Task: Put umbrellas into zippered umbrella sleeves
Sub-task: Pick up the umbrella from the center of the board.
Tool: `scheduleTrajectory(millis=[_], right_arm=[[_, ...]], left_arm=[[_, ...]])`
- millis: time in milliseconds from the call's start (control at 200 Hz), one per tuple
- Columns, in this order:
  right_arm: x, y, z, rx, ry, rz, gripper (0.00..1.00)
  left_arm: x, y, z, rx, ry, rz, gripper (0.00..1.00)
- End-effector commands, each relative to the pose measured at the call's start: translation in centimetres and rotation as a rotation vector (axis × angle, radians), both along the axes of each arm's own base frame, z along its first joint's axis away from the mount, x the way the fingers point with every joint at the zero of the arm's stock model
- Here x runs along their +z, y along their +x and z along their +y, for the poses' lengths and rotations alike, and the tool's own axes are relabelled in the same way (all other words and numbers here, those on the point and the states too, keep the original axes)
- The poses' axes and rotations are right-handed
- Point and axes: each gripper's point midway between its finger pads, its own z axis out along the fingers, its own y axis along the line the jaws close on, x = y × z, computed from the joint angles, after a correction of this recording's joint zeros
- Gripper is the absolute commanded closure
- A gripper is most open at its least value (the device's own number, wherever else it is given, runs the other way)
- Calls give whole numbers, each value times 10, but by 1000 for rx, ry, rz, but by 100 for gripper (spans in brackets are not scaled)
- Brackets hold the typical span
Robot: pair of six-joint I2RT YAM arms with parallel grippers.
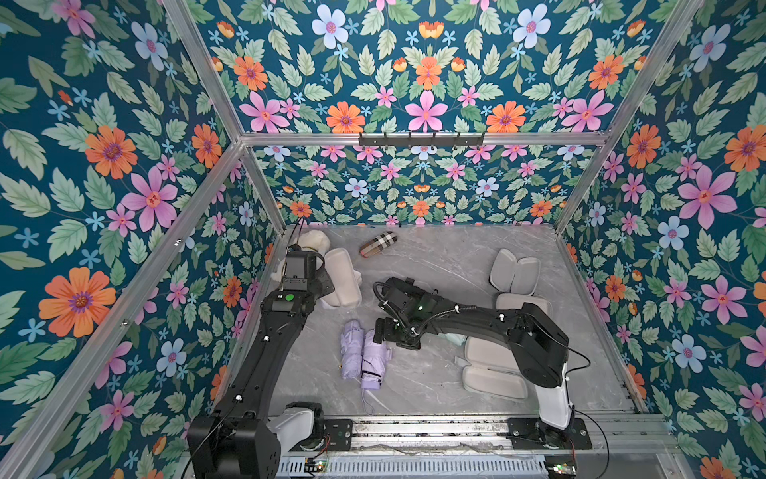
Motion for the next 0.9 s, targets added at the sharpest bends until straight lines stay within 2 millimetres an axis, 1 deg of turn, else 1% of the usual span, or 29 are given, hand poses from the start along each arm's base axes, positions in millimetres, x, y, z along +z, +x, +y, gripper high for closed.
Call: scheduleTrajectory(millis=[0, 20, 80, 170, 260, 395, 420, 465, 530, 565, 600, 645, 720, 755, 830, 870, 875, 895], right_arm=[[-4, 2, 1, 12, -37, -17, 9], [-4, 2, 4, 16, -35, -21, 8], [-10, -1, 11, 28, -50, -13, 7], [-23, -6, 18, 45, -106, 2, 7], [-33, -7, 15, 14, -189, -15, 8], [-40, -1, 14, -8, -225, -37, 14], [-41, 1, 15, -6, -230, -45, 16], [-42, 3, 13, 8, -242, -56, 23], [-43, 8, 4, 22, -261, -59, 40], [-43, 13, -3, 27, -265, -71, 47], [-39, 17, -11, 30, -248, -88, 53], [-31, 21, -19, 42, -205, -112, 57], [-6, 25, -34, 72, -119, -169, 62], [8, 25, -45, 86, -99, -193, 64], [37, 26, -77, 87, -68, -247, 66], [52, 27, -96, 73, -50, -275, 67], [59, 28, -99, 65, -39, -286, 67], [69, 29, -110, 52, -24, -305, 67]], left_arm=[[-6, -9, 2, -10, 2, 25, 100], [-8, -9, 3, -7, 2, 28, 100], [-10, -11, 6, 2, 2, 32, 100], [-5, -12, 7, 5, -5, 16, 100], [3, -13, 5, -2, -26, -6, 100], [9, -15, -4, -29, -77, -22, 100], [8, -15, -7, -39, -92, -20, 100], [8, -16, -11, -51, -114, -22, 100], [8, -16, -18, -73, -150, -30, 100], [6, -16, -21, -83, -166, -26, 100], [3, -15, -24, -95, -179, -18, 100], [-3, -16, -29, -110, -197, 0, 100], [-15, -16, -38, -127, -245, 28, 100], [-21, -16, -45, -137, -269, 36, 100], [-33, -17, -71, -178, -303, 51, 100], [-41, -20, -92, -213, -312, 63, 100], [-41, -20, -95, -218, -314, 63, 100], [-45, -21, -106, -236, -322, 69, 100]])
